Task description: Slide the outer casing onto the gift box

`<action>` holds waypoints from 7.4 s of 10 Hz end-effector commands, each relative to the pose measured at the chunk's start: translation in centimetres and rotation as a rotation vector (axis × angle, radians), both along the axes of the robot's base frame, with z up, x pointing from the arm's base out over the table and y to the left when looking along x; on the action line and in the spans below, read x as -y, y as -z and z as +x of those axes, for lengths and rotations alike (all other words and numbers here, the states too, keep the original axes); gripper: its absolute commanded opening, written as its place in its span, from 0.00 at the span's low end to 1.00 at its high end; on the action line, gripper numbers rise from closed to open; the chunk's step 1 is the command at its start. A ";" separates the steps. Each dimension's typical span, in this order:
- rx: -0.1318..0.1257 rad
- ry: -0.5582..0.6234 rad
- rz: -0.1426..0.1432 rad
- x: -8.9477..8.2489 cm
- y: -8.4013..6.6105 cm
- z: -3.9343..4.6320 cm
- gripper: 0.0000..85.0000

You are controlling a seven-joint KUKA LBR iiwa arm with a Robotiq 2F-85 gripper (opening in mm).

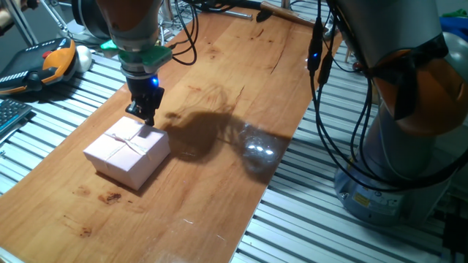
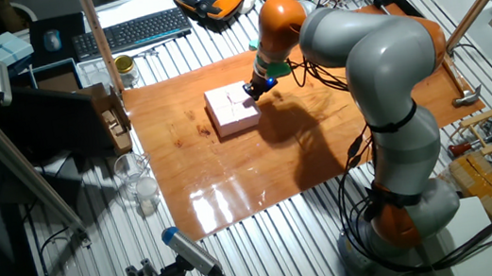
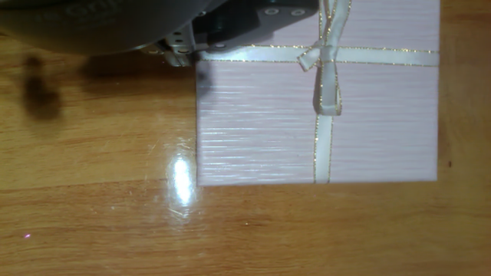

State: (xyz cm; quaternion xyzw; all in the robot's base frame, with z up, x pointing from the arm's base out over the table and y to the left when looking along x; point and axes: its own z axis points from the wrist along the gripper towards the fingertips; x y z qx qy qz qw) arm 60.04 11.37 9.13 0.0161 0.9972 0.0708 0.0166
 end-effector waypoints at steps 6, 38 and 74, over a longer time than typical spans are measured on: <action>-0.005 0.003 -0.003 -0.1 -0.5 -0.06 0.00; -0.014 -0.015 -0.023 1.6 -2.2 -0.20 0.00; 0.023 -0.135 -0.137 10.2 -6.2 -3.84 0.00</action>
